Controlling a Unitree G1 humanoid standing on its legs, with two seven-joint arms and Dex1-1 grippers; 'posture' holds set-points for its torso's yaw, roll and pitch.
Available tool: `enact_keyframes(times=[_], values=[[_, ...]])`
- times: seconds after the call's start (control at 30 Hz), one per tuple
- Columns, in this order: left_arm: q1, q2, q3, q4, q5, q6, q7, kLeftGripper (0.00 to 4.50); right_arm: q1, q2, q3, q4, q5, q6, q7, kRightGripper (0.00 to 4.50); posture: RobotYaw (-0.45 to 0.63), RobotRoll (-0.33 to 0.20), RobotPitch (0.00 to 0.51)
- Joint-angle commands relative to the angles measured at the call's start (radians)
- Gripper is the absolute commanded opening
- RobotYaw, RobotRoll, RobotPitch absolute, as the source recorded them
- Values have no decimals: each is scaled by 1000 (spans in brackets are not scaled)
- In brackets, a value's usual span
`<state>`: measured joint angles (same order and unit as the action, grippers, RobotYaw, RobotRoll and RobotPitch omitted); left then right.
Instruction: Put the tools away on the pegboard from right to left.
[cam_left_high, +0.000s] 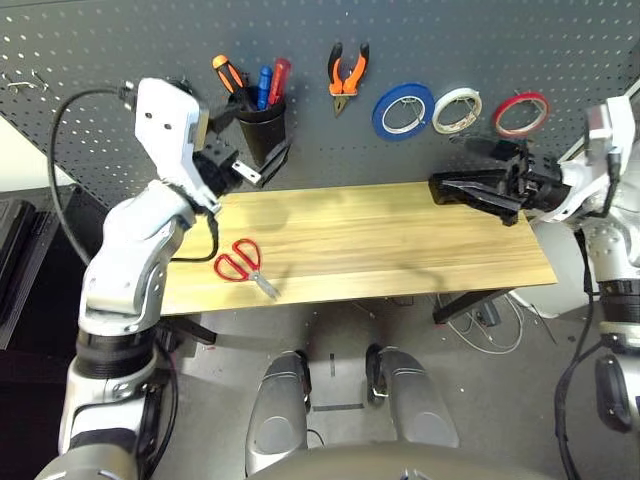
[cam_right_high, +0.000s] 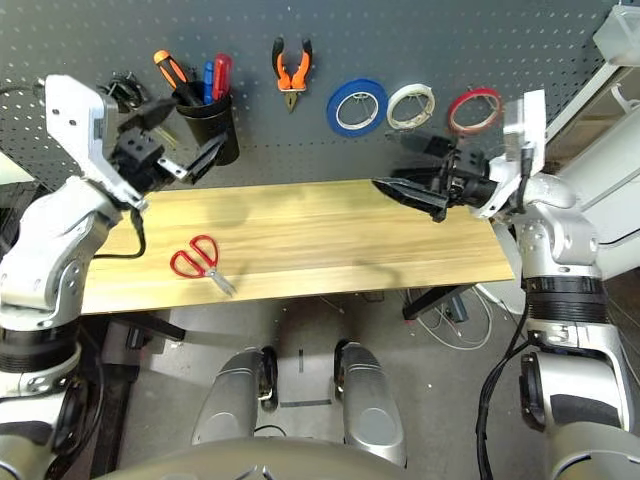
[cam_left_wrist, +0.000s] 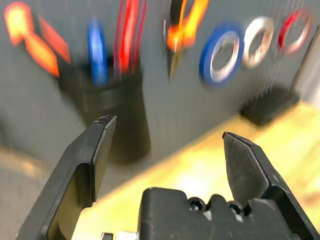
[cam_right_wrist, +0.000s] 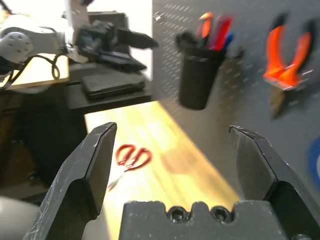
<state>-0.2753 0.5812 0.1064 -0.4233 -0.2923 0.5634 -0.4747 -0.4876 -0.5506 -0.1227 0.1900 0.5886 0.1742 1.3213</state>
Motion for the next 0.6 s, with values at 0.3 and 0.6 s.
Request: enact_keyframes(times=[0.3, 0.6], values=[[184, -76, 13, 138, 80, 153, 165, 4484, 107, 95, 136, -30, -153, -151, -52, 4500, -27, 0, 202], [153, -199, 52, 315, 109, 189, 306, 4484, 154, 132, 209, -31, -209, -171, -78, 4500, -45, 0, 268]])
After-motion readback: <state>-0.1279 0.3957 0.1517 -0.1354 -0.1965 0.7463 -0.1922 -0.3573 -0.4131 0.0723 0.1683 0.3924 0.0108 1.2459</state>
